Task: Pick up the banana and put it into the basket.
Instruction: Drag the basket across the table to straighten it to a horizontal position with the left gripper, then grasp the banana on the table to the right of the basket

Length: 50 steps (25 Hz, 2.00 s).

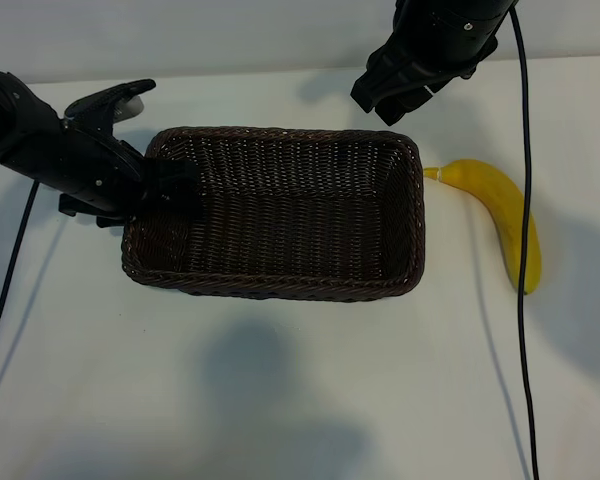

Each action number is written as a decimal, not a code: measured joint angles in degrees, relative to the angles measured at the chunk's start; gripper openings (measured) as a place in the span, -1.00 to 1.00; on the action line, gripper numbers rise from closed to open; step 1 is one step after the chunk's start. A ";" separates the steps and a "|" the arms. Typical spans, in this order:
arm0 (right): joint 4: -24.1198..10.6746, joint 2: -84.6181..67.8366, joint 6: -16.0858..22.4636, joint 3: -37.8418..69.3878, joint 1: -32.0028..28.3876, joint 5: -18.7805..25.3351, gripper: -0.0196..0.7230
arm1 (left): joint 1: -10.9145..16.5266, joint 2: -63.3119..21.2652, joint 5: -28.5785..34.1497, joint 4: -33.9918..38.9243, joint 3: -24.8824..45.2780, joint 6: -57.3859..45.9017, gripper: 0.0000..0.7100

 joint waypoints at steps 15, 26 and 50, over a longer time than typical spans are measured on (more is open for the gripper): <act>0.00 0.00 0.11 0.00 0.00 0.00 0.54 | 0.00 -7.26 3.62 10.15 0.00 -6.33 0.68; 0.00 0.00 0.18 0.00 0.00 0.00 0.54 | 0.00 -15.71 6.18 11.19 0.00 -6.44 0.68; -8.30 0.00 4.16 0.00 -9.59 0.00 0.60 | 0.00 -16.32 8.14 -4.34 0.00 5.70 0.68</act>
